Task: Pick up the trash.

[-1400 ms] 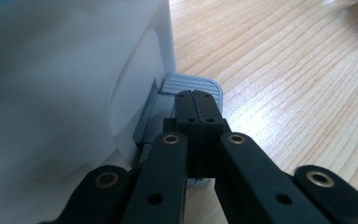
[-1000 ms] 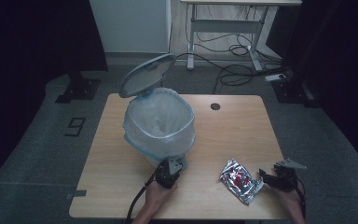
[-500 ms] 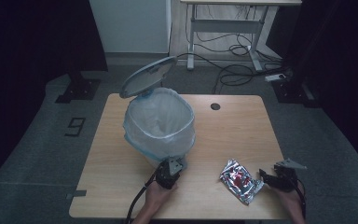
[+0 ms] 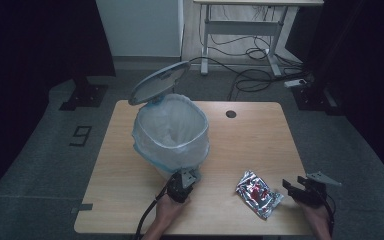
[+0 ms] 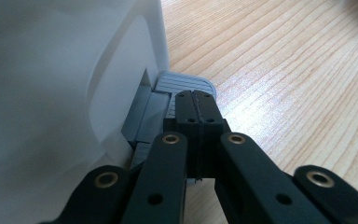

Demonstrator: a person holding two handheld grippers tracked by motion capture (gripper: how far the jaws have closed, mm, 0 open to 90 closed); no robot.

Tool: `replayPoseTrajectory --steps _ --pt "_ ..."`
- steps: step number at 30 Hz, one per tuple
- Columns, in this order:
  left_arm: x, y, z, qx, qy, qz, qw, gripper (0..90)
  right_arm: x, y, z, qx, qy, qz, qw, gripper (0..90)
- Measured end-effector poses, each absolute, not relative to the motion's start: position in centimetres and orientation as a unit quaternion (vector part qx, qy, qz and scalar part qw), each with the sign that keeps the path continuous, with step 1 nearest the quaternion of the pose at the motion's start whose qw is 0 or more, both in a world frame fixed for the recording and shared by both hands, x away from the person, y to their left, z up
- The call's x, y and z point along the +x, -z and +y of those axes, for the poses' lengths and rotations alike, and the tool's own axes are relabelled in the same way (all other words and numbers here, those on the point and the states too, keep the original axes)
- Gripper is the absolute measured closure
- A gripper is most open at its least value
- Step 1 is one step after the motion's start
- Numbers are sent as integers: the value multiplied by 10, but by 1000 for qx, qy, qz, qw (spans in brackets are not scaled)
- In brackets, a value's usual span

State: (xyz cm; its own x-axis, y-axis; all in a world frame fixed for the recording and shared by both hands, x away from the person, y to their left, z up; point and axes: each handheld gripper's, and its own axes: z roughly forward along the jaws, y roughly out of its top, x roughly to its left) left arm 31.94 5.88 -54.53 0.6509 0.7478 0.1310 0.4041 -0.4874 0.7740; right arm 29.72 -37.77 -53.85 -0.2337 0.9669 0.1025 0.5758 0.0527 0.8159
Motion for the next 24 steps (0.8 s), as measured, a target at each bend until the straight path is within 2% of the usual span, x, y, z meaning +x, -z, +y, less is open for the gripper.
replayPoseTrajectory --steps 8,24 --pt "319 545 59 830 -234 346 369 900 283 528 -370 556 -414 678 243 311" --pt "318 546 57 831 -240 343 365 900 271 528 -345 533 -412 704 223 328"
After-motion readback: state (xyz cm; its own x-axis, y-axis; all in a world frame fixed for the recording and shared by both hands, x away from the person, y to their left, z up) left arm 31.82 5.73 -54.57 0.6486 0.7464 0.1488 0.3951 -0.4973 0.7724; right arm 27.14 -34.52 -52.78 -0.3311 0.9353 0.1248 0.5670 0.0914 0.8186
